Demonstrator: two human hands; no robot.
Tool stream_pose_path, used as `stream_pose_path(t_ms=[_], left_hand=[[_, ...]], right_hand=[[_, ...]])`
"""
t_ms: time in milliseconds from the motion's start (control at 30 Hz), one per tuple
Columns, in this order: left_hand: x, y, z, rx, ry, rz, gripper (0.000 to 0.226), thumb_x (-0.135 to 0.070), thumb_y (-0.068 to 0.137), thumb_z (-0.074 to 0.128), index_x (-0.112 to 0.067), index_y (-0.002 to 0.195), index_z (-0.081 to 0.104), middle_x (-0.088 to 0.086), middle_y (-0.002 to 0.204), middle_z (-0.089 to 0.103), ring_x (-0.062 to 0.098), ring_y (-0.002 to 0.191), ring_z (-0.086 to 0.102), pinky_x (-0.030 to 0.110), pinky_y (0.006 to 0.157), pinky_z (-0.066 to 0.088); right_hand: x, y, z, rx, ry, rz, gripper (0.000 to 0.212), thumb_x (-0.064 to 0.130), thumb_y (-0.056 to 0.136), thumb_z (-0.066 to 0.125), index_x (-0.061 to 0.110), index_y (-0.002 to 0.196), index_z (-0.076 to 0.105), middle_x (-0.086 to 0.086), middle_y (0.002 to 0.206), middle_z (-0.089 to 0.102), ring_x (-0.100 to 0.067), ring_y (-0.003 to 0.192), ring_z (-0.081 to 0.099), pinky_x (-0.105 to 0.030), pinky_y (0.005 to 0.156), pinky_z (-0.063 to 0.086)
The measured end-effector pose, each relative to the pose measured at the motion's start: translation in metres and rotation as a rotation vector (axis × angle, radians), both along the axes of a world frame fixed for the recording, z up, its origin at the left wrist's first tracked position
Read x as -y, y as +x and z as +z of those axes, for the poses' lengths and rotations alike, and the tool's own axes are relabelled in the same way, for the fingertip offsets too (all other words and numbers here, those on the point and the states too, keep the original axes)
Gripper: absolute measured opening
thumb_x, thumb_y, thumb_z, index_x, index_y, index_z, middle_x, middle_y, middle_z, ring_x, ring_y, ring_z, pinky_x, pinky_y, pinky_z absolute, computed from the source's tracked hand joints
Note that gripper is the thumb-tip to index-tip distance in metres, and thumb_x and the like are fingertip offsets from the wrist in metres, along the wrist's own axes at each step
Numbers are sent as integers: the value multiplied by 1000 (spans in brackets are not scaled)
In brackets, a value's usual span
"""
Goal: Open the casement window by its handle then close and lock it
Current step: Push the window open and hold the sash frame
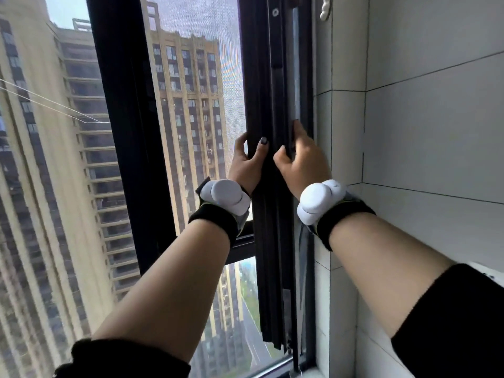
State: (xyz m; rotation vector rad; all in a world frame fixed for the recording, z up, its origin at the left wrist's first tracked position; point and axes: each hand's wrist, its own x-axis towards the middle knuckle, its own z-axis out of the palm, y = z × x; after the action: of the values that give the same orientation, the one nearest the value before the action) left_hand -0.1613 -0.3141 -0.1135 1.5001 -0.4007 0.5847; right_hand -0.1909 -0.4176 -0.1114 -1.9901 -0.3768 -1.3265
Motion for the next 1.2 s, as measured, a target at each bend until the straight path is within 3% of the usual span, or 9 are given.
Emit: stream_pose_path(t_ms=[100,200,333,500,667,767,867,967,1200], left_hand=[[0,-1,-2,15,4,-51,40,-28,91,51,-25,129,36,0,83,60,12,67,58,26,67,50],[-2,-6,-2,40,65,-48,48,-19,91,53,-22,134,33,2,88,61,10,70,59,23,67,51],[-4,-13,-4,48,135,-66,59,-9,87,57,-22,137,29,-5,84,57,7,73,59,18,67,52],[0,-16,-5,52,137,-79,63,-8,84,61,-22,138,31,3,95,57,15,84,60,35,86,53],[9,-22,-4,70,156,-59,65,-10,84,62,-24,139,29,1,98,57,5,79,59,18,75,52],[18,-25,-3,60,169,-67,65,-12,85,61,-25,140,26,4,110,57,13,93,59,27,87,51],[25,-26,-6,83,202,-36,65,-16,85,61,-26,139,27,5,116,57,15,100,59,29,90,51],[33,-25,-8,89,220,-8,67,-20,84,62,-28,139,26,4,120,58,19,108,60,37,95,50],[61,-27,-10,118,223,43,71,-21,80,65,-24,140,27,11,124,58,21,111,59,41,98,48]], right_hand=[[2,-4,0,-18,-55,-67,55,23,88,44,0,137,38,-21,124,61,-37,101,63,-38,78,50],[0,-9,0,-99,-100,-110,52,17,94,42,0,142,27,-20,137,50,-36,115,56,-39,87,45],[-6,-15,-1,-170,-74,-187,48,16,97,34,3,143,25,-16,137,50,-34,114,56,-38,85,43],[-1,-22,-2,-244,-84,-240,43,14,97,32,1,138,30,-20,125,58,-35,108,57,-36,75,39],[9,-30,0,-242,-95,-210,46,12,97,33,3,142,26,-21,124,59,-36,110,57,-36,83,41],[16,-30,-3,-213,-76,-238,46,16,98,33,5,142,25,-18,124,59,-33,109,58,-35,81,44],[24,-27,-9,-176,-34,-180,49,17,97,37,6,143,26,-16,129,58,-33,110,59,-36,84,45],[37,-27,-15,-182,-47,-148,51,15,94,42,7,142,28,-20,117,64,-37,101,62,-41,83,49],[62,-31,-18,-205,-64,-140,50,10,93,40,5,141,28,-26,107,65,-41,94,61,-41,76,46]])
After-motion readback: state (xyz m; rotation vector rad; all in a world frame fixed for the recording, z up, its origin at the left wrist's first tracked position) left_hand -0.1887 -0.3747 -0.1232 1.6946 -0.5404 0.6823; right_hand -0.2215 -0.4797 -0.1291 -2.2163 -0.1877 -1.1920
